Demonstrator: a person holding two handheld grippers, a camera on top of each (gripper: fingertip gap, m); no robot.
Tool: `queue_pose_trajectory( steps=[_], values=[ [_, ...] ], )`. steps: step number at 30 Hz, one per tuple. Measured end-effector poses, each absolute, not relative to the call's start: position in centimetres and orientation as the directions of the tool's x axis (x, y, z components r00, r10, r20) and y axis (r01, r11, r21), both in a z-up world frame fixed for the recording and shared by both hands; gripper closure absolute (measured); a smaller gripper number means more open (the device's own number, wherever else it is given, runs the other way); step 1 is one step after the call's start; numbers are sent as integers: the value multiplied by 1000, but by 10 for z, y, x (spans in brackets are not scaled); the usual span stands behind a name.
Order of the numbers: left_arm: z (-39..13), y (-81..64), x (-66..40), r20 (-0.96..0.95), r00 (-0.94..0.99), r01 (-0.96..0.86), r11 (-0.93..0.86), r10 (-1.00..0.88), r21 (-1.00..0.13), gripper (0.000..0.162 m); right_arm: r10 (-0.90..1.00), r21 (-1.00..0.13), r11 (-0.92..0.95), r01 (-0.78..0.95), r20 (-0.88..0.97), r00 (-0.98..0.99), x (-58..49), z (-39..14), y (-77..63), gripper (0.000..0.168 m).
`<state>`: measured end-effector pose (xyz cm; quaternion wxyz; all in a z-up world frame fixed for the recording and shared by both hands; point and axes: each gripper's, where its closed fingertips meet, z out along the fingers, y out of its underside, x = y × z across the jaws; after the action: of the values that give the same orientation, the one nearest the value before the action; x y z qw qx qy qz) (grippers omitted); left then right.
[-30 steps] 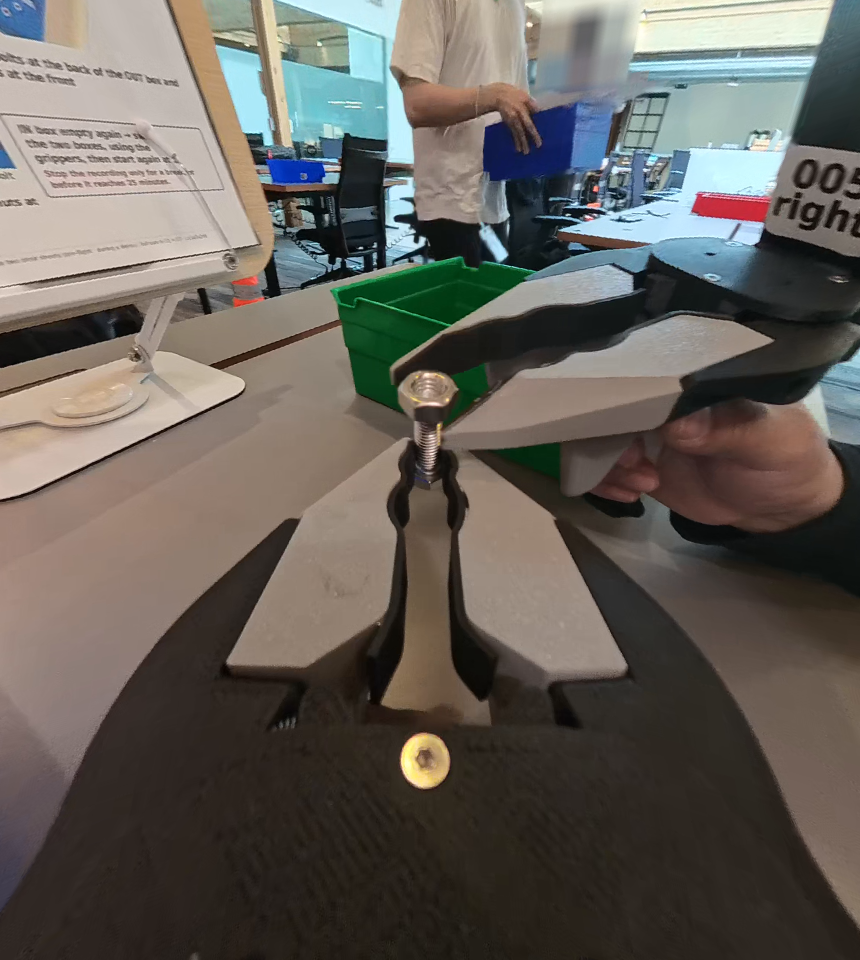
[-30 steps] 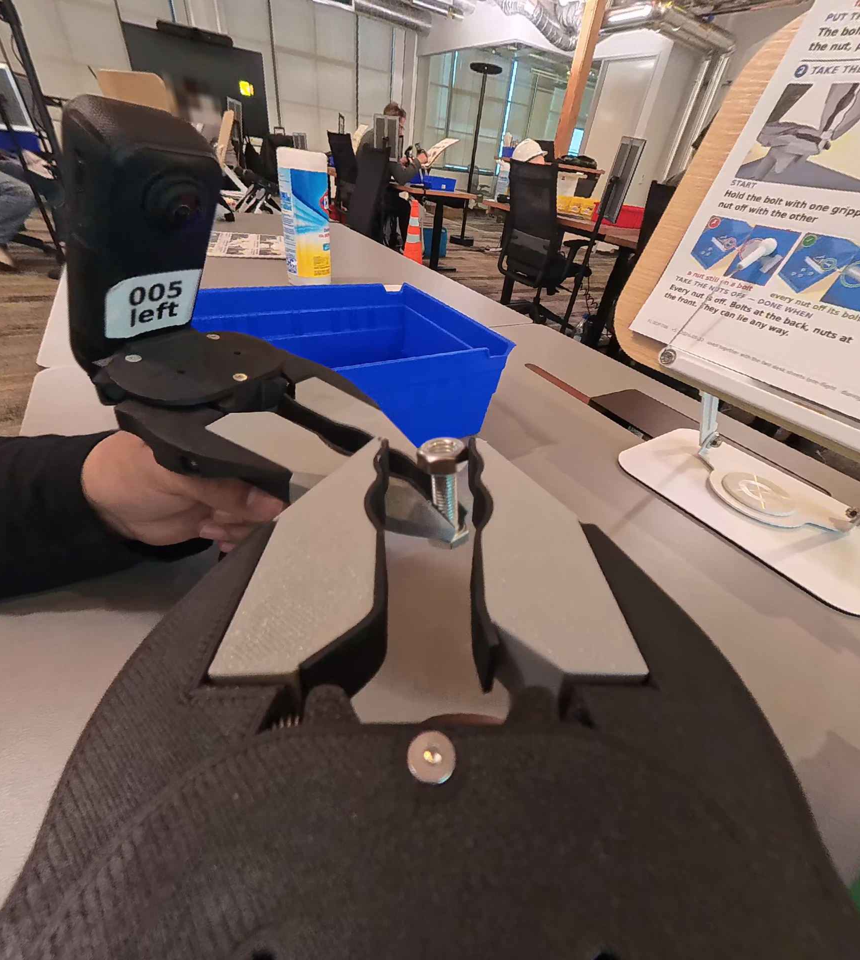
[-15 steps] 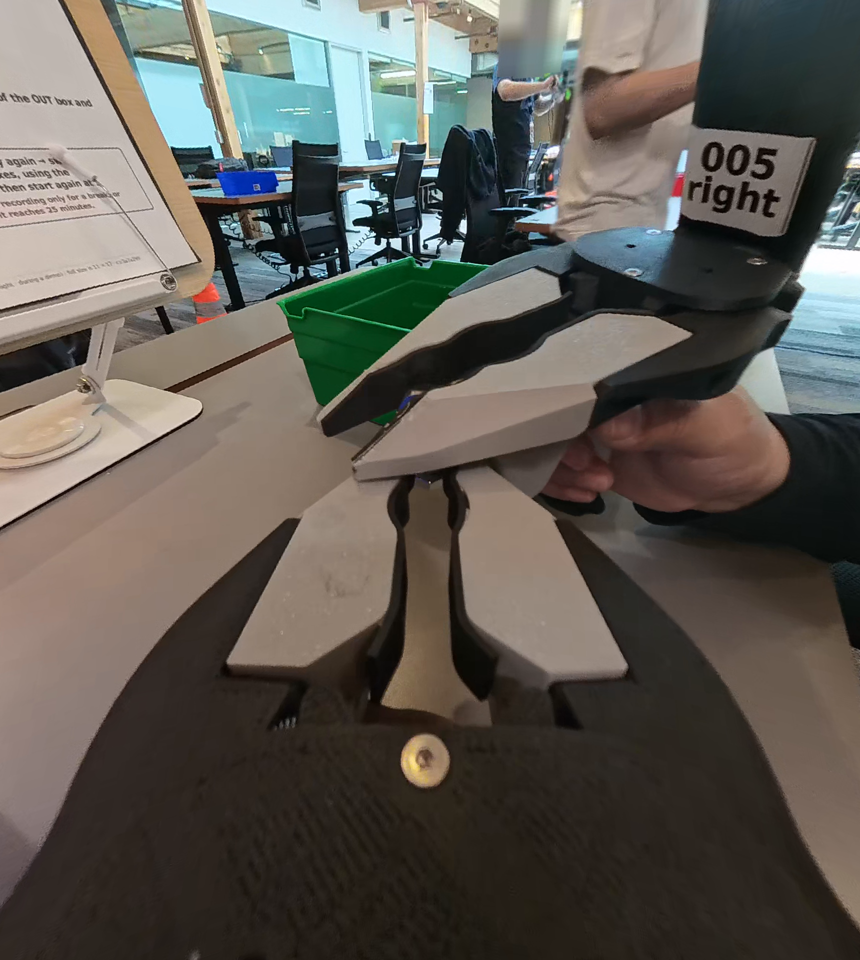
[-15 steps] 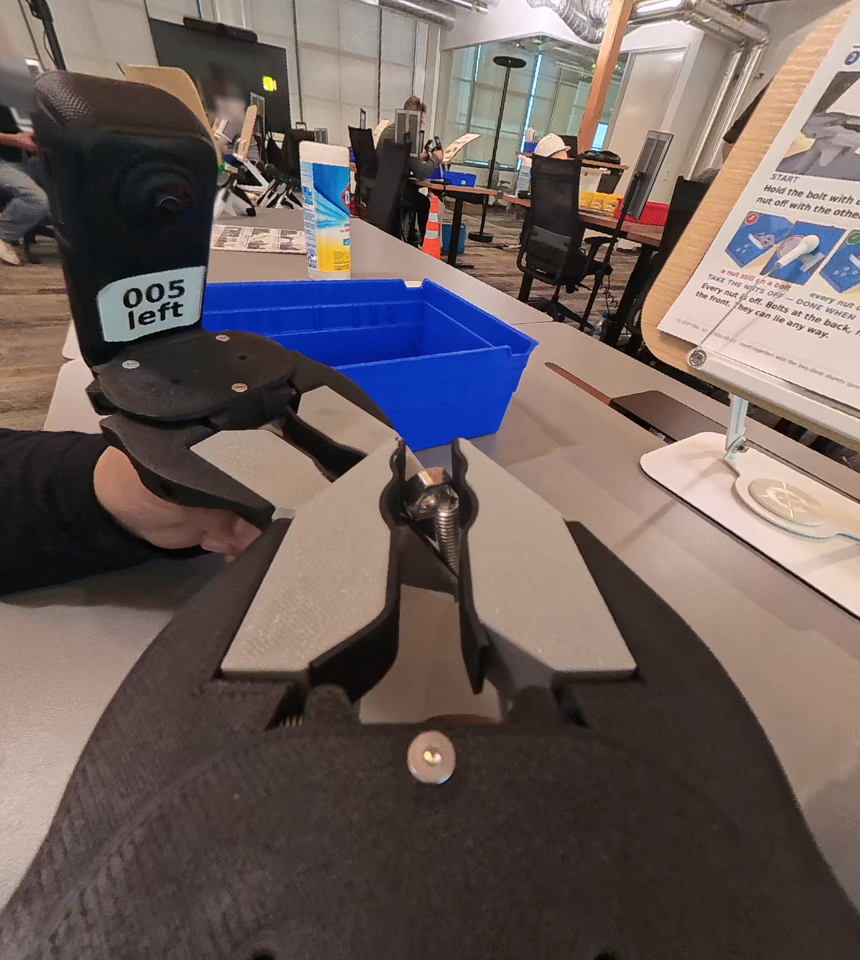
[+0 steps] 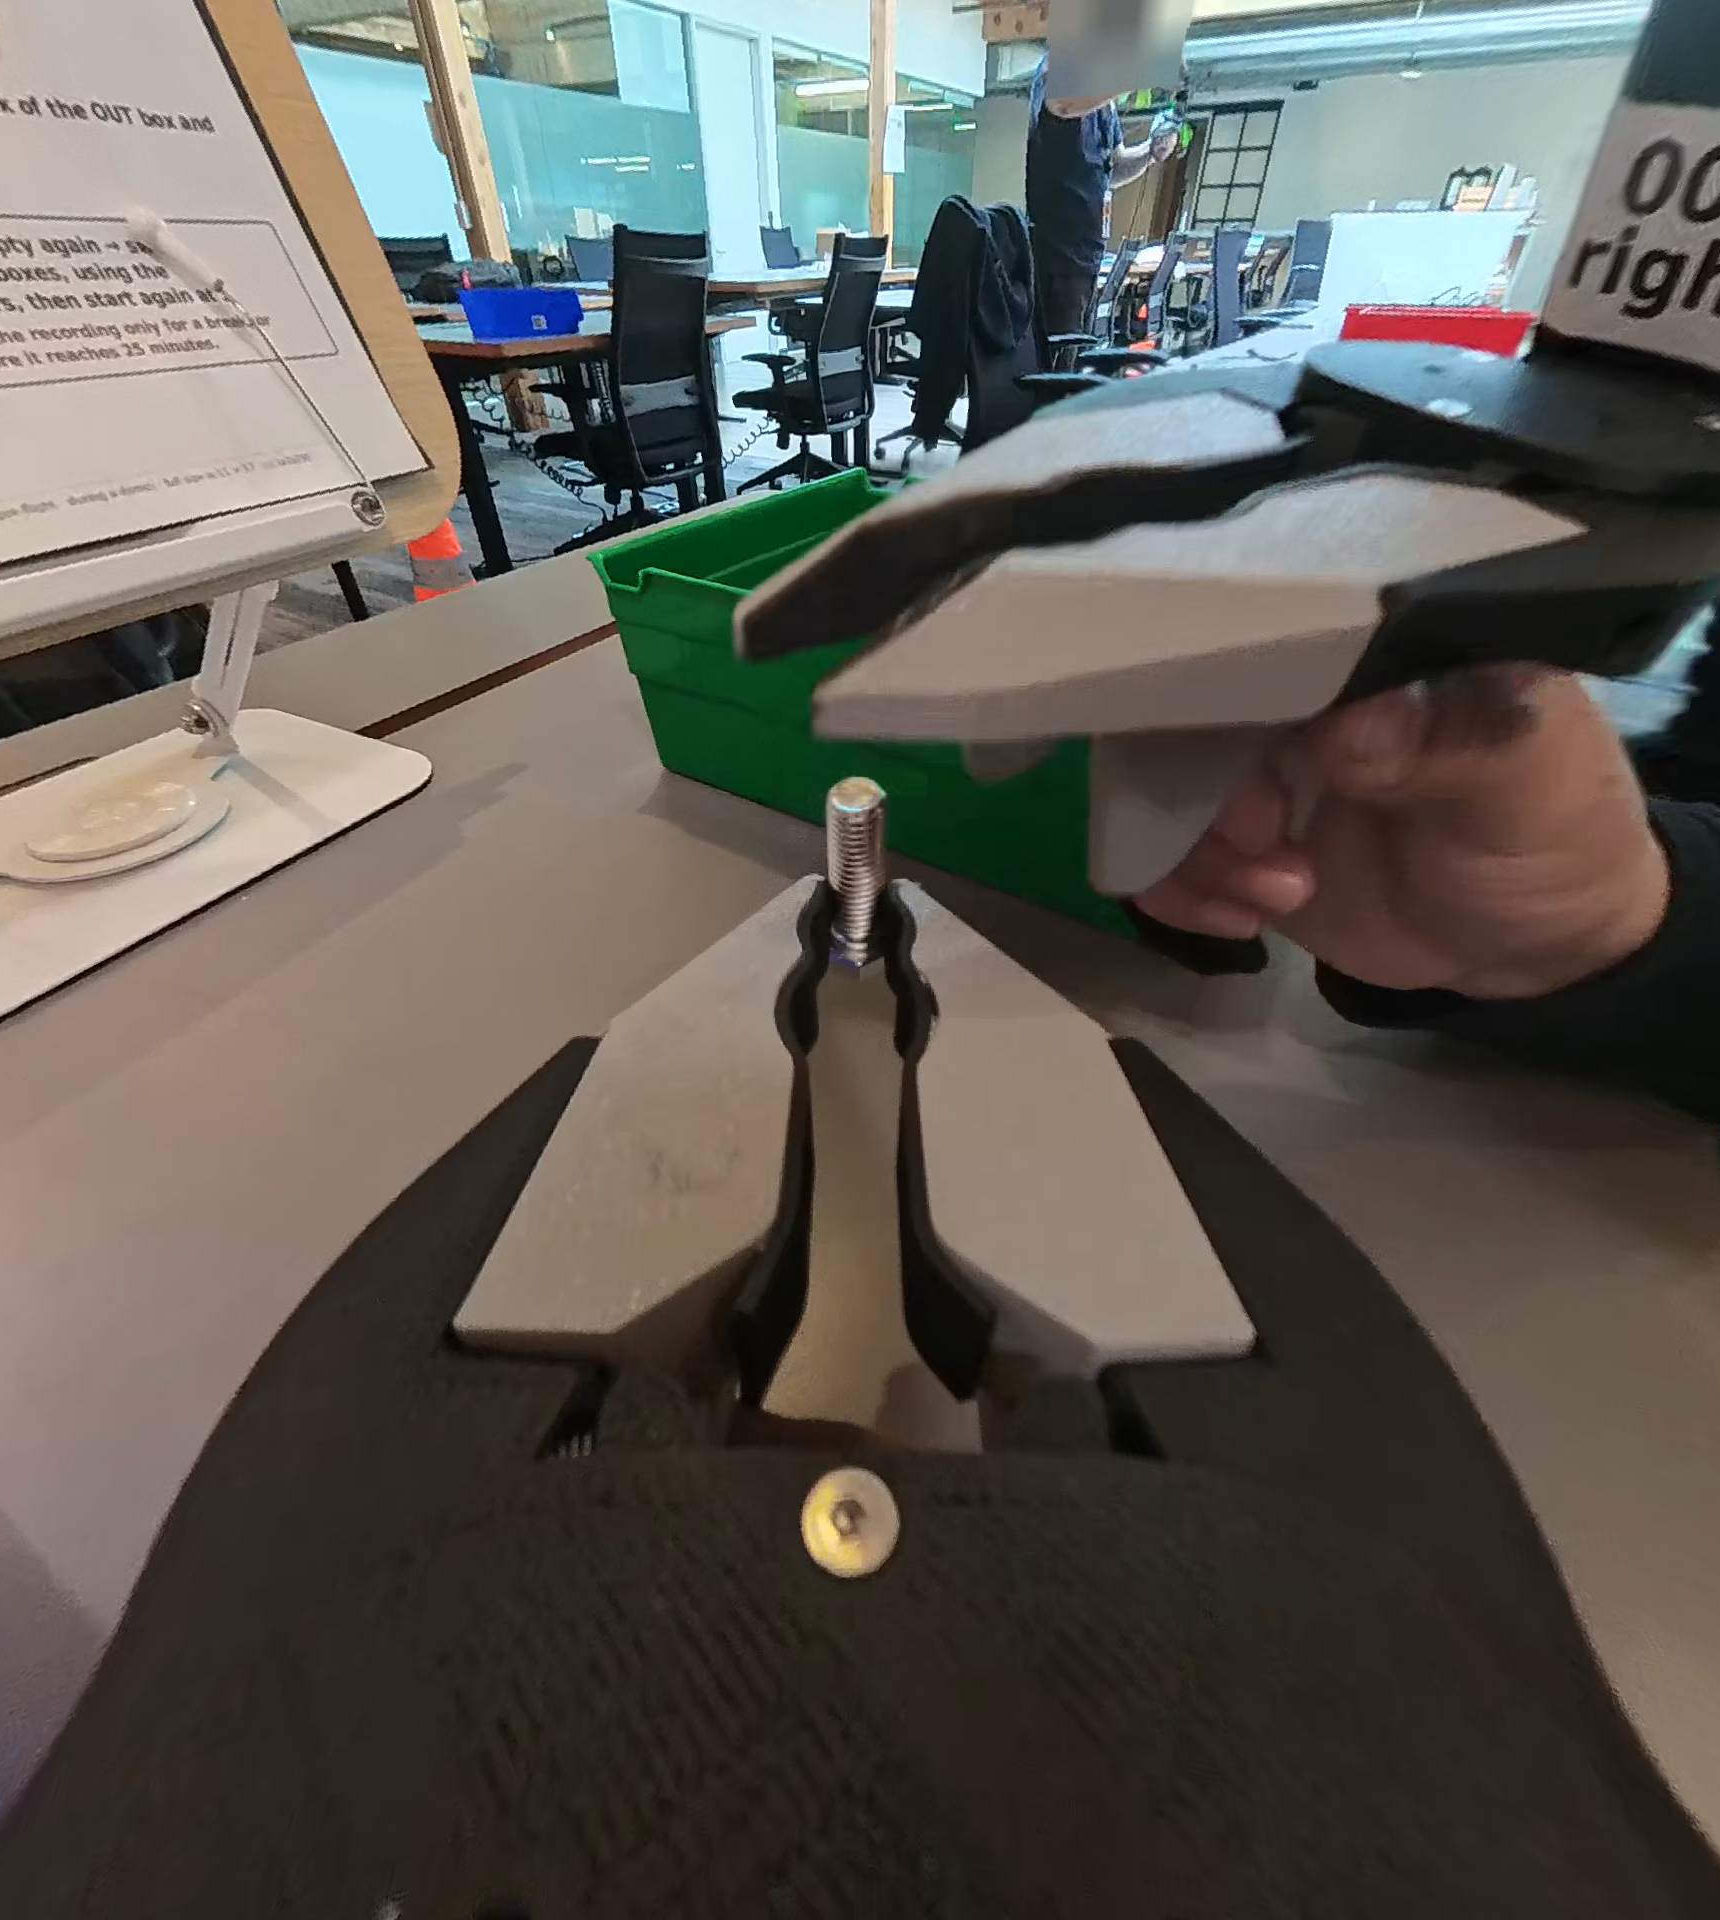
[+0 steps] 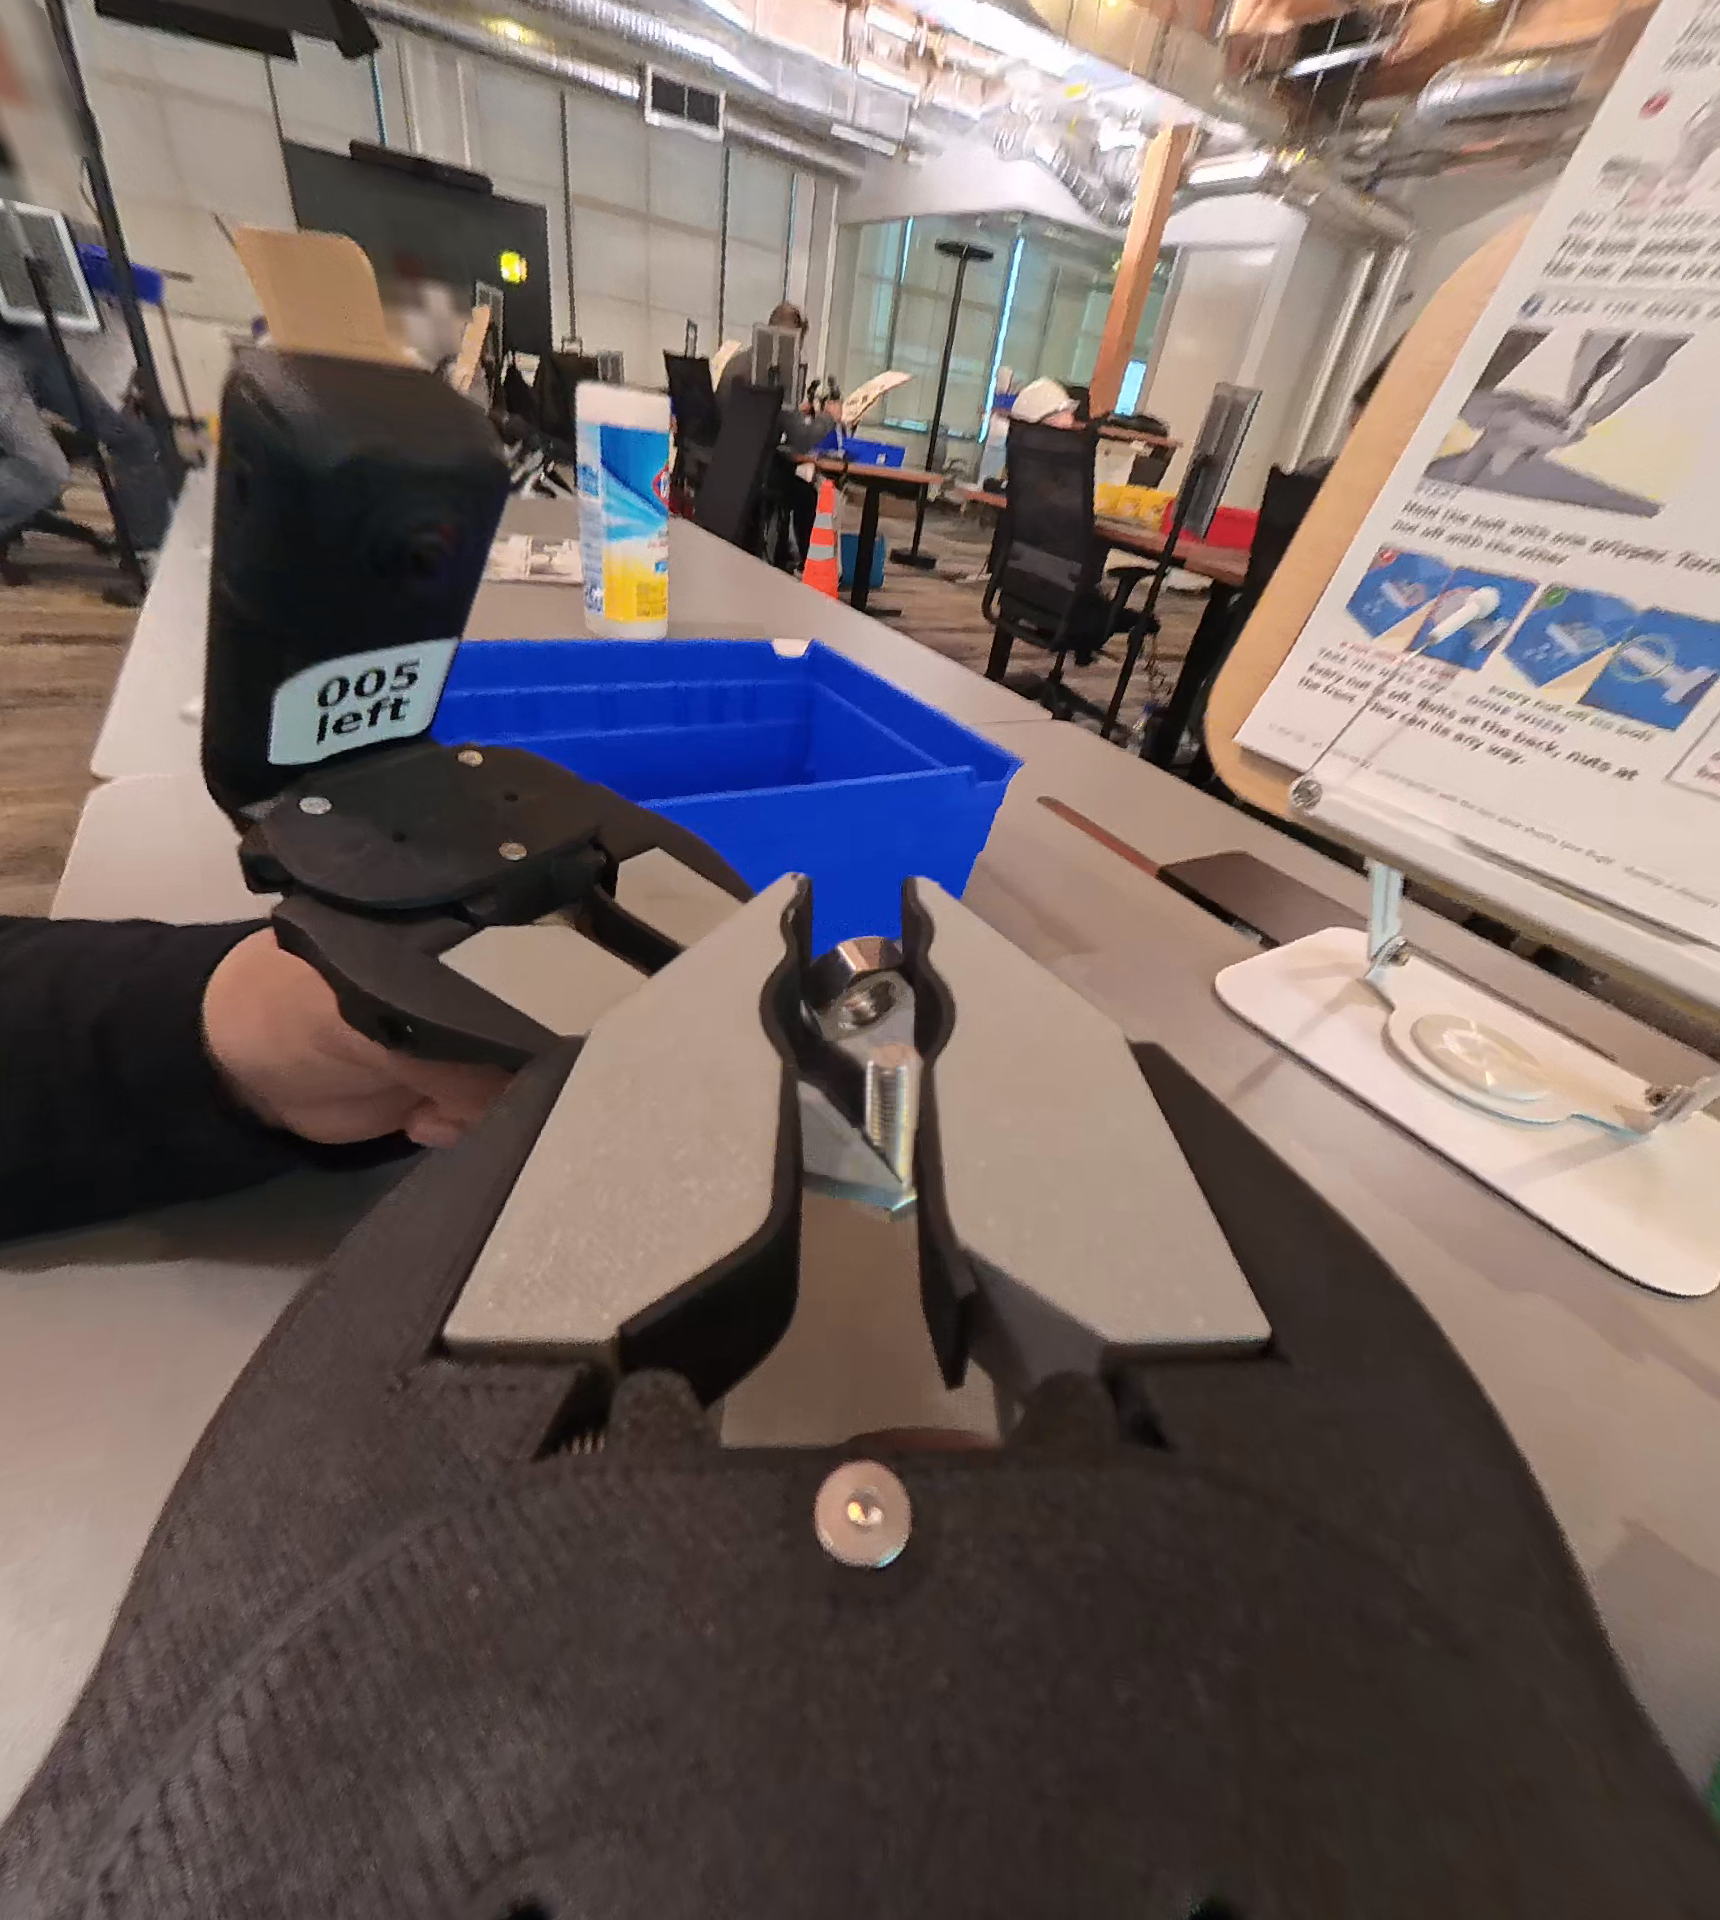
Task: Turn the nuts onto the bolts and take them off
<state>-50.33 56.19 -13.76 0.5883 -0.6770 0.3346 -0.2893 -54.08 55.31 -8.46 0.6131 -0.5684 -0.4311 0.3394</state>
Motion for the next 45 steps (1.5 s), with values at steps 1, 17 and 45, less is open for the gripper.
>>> queue_pose_trajectory(
  steps=[1,17,45],
  values=[
    [-137,562,-504,-3,612,-112,-83,-791,-990,155,903,-990,133,54,144,405,-537,-79,553,155],
    [-139,562,-503,-10,606,-119,-78,-796,-990,156,755,-975,203,91,215,619,-415,-6,557,155],
    [-149,538,-477,-13,453,-155,-64,-891,-986,155,919,-906,-226,357,-77,388,-409,-98,535,150]
  ],
)
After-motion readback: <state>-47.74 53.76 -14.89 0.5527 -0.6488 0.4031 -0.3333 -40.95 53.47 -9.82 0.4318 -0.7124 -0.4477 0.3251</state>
